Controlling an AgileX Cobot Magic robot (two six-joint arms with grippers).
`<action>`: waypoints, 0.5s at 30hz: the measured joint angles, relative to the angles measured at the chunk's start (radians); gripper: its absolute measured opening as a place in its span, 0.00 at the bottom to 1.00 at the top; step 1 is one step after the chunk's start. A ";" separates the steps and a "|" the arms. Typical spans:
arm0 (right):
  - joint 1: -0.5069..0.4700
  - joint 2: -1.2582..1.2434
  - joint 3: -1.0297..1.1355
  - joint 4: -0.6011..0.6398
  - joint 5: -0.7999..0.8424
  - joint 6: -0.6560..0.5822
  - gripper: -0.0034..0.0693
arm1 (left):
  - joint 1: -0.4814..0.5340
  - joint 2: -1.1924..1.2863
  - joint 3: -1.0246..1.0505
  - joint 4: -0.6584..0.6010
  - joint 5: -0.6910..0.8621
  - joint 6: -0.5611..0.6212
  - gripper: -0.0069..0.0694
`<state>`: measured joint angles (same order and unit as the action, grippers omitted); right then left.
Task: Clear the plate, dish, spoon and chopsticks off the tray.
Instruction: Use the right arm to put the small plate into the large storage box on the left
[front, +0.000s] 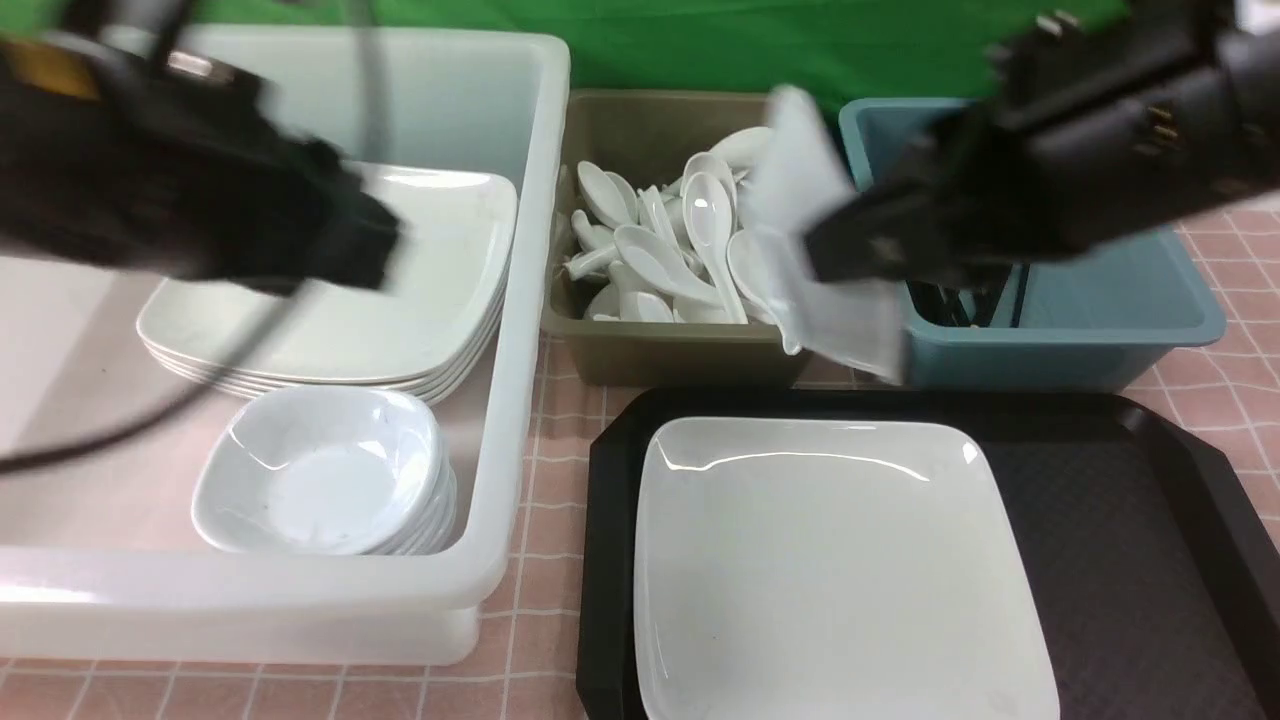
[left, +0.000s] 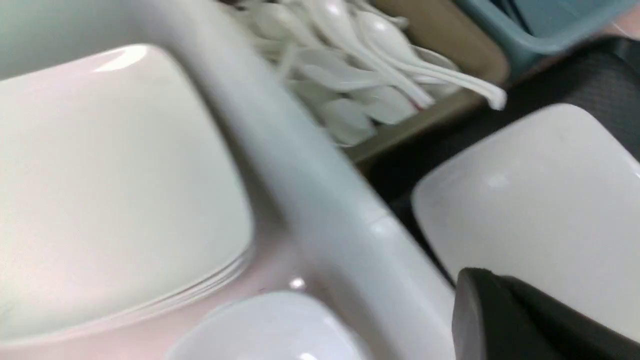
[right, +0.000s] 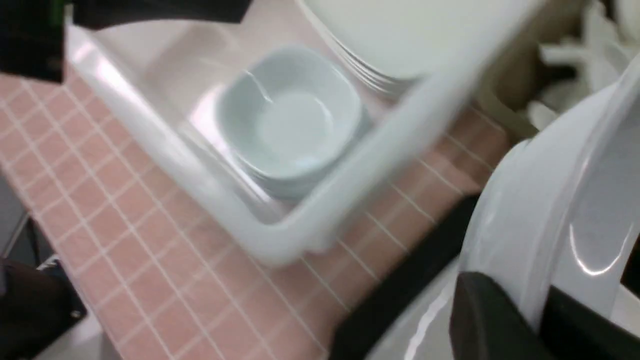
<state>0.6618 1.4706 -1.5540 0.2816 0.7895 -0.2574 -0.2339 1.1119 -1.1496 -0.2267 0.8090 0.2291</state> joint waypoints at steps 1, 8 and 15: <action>0.042 0.038 -0.038 0.001 -0.014 -0.014 0.15 | 0.047 -0.024 0.000 0.003 0.024 -0.010 0.09; 0.244 0.346 -0.277 -0.043 -0.112 -0.077 0.15 | 0.371 -0.200 0.060 0.013 0.183 -0.059 0.09; 0.277 0.602 -0.425 -0.085 -0.132 -0.088 0.15 | 0.441 -0.314 0.165 -0.044 0.205 -0.065 0.09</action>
<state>0.9392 2.0724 -1.9793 0.1965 0.6570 -0.3451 0.2070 0.7978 -0.9842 -0.2707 1.0144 0.1637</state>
